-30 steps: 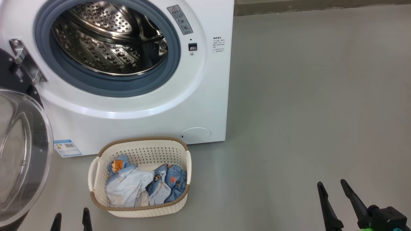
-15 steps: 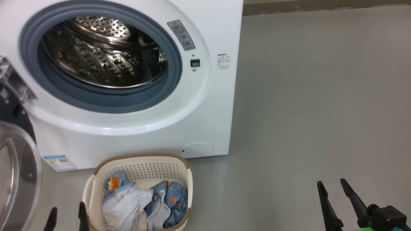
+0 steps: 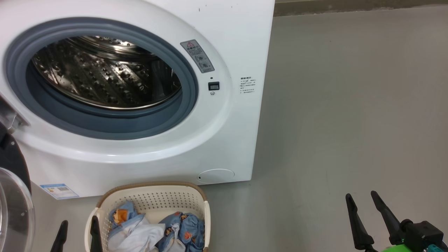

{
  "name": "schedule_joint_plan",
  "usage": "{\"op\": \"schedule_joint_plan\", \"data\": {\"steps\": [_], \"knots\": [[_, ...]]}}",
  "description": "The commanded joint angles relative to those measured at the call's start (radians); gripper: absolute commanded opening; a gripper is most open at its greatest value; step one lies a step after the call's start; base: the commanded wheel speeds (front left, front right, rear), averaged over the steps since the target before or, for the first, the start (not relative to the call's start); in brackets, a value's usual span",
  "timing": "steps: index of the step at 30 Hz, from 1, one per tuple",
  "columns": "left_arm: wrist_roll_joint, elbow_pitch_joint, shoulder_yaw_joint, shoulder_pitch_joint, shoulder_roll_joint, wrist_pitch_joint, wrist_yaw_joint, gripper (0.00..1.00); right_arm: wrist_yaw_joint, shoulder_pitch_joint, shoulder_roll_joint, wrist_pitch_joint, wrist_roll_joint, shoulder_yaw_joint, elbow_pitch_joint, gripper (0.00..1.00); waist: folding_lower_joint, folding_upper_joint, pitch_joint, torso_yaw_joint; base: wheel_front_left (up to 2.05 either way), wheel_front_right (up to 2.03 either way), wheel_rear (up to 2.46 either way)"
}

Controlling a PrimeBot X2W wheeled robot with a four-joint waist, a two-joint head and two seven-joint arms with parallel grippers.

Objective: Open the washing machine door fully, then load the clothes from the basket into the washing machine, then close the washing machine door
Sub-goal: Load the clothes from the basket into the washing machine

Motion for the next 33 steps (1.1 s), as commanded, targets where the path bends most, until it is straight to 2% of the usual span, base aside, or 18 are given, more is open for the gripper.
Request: {"op": "schedule_joint_plan", "data": {"steps": [1,17,33], "knots": [[0.002,-0.021,0.028,-0.036,0.004,-0.006,-0.001,1.0,0.002,-0.036,-0.015,-0.01,0.001,0.024,-0.017,1.0,0.0,0.0,-0.002,0.001,0.0,0.0,0.0],[-0.003,-0.029,0.014,-0.014,0.003,-0.006,0.012,1.0,0.002,-0.029,-0.016,-0.013,0.003,0.033,0.004,1.0,0.0,0.0,-0.025,-0.008,0.0,0.0,0.0],[-0.009,-0.029,0.003,-0.011,0.003,-0.006,0.016,1.0,0.002,-0.028,-0.016,-0.016,0.006,0.038,0.01,1.0,0.0,0.0,0.003,-0.011,0.0,0.0,0.0]]}}
